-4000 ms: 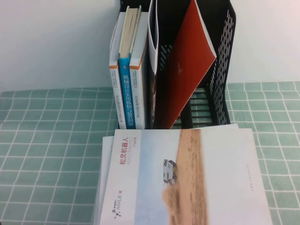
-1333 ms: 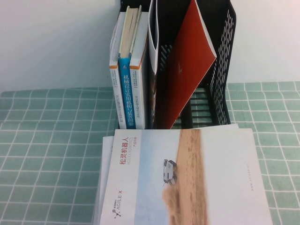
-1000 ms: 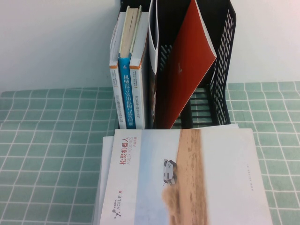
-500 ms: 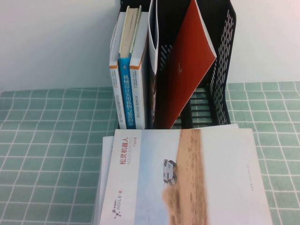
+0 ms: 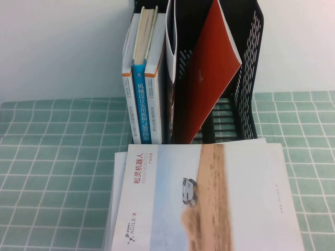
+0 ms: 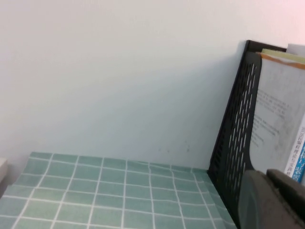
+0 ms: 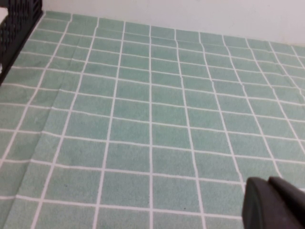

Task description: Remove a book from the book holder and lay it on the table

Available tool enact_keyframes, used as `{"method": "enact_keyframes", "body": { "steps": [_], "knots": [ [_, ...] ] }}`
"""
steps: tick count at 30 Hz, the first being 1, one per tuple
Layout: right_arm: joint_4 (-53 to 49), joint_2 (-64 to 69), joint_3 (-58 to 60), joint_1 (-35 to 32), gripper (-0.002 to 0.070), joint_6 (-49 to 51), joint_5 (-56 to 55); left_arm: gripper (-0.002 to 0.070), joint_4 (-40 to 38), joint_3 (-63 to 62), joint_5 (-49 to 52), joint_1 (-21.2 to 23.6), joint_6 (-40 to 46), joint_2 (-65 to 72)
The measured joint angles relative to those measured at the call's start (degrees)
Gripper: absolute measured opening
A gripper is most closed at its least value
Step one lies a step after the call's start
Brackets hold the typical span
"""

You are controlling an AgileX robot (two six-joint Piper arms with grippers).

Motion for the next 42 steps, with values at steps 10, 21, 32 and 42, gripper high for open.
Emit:
{"method": "enact_keyframes", "body": {
  "steps": [10,21,32,42],
  "knots": [
    [-0.1,0.0,0.0,0.0,-0.0002,-0.3,0.0,-0.0002,-0.7,-8.8,8.6,0.0,-3.1,0.0],
    [-4.2,0.0,0.1,0.0,-0.0002,-1.6,-21.4,-0.0003,-1.8,-14.1,1.7,0.0,-6.8,2.5],
    [-5.1,0.0,0.1,0.0,-0.0002,5.3,-49.0,-0.0003,-7.3,-32.2,25.0,0.0,2.9,23.2],
    [-28.1,0.0,-8.8,0.0,-0.0002,30.9,-30.1,-0.0003,-54.7,-45.0,40.6,0.0,41.9,45.0]
  ]
}}
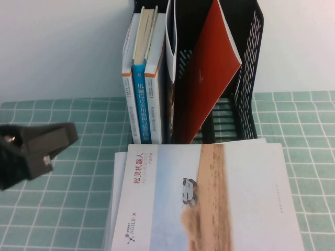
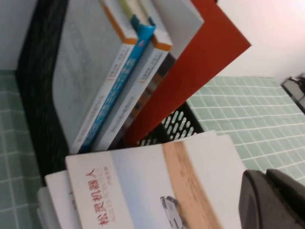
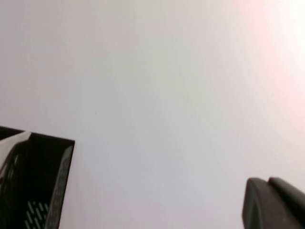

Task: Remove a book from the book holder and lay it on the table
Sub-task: Hold the bookshelf

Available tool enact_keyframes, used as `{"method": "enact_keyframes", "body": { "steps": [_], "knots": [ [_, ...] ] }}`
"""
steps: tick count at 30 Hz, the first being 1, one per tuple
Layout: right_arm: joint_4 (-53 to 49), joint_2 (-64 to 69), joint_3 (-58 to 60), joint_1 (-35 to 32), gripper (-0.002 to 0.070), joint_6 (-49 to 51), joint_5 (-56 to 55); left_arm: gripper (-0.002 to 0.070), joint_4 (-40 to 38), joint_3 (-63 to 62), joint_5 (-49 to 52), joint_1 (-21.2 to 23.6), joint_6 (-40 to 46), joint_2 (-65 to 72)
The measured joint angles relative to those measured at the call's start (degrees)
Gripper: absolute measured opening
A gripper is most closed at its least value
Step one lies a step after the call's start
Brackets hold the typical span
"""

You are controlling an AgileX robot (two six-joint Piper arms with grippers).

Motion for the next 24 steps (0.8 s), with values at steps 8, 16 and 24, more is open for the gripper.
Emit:
{"method": "enact_keyframes", "body": {
  "steps": [8,16,24],
  "knots": [
    [-28.7,13.5,-9.4,0.0,-0.0002,24.3,-6.1,-0.0002,-4.3,-9.9,-8.6,-6.6,12.6,16.3],
    [-62.3,34.1,-19.8,0.0,-0.0002,52.2,-11.0,-0.0003,8.6,-16.8,-21.9,-24.2,13.0,25.6],
    [-66.0,49.5,-22.9,0.0,-0.0002,57.7,-8.6,-0.0003,28.2,-23.6,-14.0,-31.4,-6.0,35.1]
  ]
}}
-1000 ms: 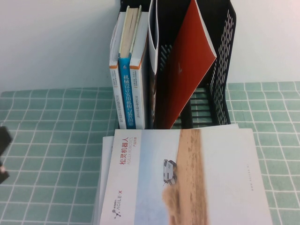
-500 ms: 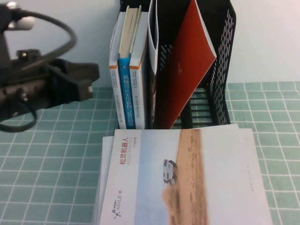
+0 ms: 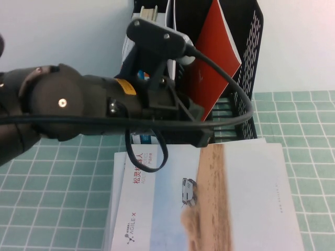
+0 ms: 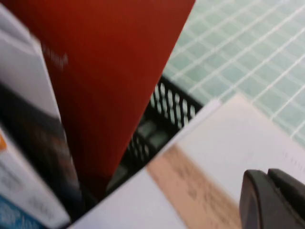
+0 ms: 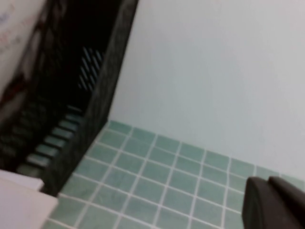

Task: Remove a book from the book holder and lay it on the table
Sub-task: Hold the bookshelf

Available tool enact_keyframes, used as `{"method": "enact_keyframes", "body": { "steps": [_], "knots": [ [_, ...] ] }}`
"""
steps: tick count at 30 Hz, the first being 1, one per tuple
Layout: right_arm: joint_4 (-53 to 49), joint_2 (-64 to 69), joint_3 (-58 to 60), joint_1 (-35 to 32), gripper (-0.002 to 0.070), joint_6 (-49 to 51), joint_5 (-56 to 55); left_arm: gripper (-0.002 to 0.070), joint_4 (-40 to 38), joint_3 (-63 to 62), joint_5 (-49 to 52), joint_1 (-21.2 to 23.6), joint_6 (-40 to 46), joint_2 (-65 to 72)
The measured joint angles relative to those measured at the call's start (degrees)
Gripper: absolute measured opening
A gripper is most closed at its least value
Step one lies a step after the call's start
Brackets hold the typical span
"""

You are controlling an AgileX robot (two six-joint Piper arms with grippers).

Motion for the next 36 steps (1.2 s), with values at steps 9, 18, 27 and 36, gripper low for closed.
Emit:
{"method": "enact_keyframes", "body": {
  "steps": [9,18,27,36],
  "knots": [
    [-0.2,11.0,0.0,0.0,-0.0002,-13.9,10.6,-0.0002,16.1,-7.0,25.1,0.0,-15.7,4.5],
    [7.9,23.1,-0.1,0.0,-0.0002,-32.1,36.9,-0.0003,16.0,-7.2,33.5,0.0,-16.4,4.5],
    [67.1,24.9,0.0,0.2,-0.0002,-69.9,39.2,-0.0002,8.6,-7.2,19.0,-0.1,-16.5,4.6],
    [151.2,14.3,0.0,9.7,-0.0002,-145.2,37.6,-0.0003,8.3,-7.2,0.7,-0.1,-21.2,4.8]
  ]
}}
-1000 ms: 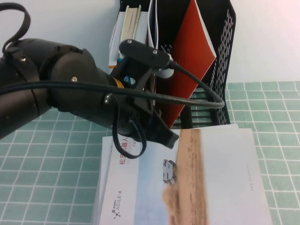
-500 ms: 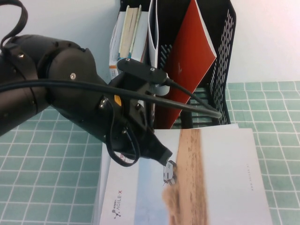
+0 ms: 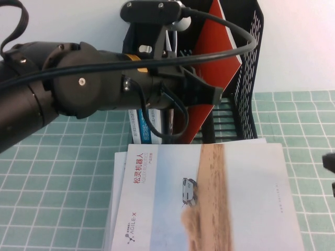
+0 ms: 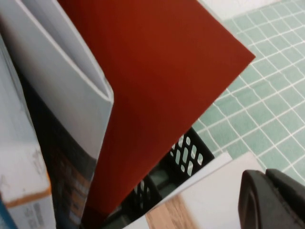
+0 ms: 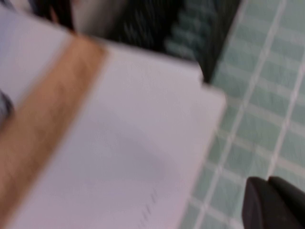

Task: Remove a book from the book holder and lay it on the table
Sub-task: Hold the bookshelf

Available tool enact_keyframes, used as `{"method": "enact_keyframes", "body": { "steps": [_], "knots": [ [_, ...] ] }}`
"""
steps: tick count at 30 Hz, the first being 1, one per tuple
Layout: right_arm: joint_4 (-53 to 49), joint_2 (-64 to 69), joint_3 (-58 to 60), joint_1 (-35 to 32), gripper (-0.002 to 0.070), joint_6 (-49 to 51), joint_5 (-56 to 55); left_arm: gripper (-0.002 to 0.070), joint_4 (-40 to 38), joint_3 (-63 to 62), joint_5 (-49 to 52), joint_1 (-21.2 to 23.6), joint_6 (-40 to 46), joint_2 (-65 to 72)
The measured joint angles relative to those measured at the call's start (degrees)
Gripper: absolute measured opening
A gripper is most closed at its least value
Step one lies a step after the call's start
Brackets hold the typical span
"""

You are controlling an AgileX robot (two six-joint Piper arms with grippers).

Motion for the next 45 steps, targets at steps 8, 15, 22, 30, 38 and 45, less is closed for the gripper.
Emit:
{"method": "enact_keyframes", "body": {
  "steps": [8,15,22,30,38,45],
  "knots": [
    [44.2,-4.1,-0.6,4.1,-0.0002,-52.6,2.4,-0.0003,0.4,0.0,-3.6,0.0,-1.3,2.2],
    [45.8,-4.1,-0.6,4.2,-0.0002,-56.1,15.0,-0.0003,1.6,0.0,-4.8,0.0,-2.7,2.9],
    [15.8,-4.1,-0.7,4.2,-0.0002,-31.0,13.3,-0.0003,1.7,0.0,-4.5,0.0,-2.9,3.0],
    [-43.7,-4.9,-2.4,4.2,-0.0002,32.3,5.2,-0.0003,1.7,0.0,-2.6,0.0,-2.9,3.0],
    [-47.1,-10.4,2.0,7.7,-0.0002,46.4,-26.0,-0.0002,1.9,0.0,-2.7,0.0,-3.6,3.0],
    [-60.0,-5.5,10.9,15.2,-0.0002,61.3,-60.2,-0.0003,1.9,0.0,-4.9,0.0,-6.2,3.2]
  ]
}}
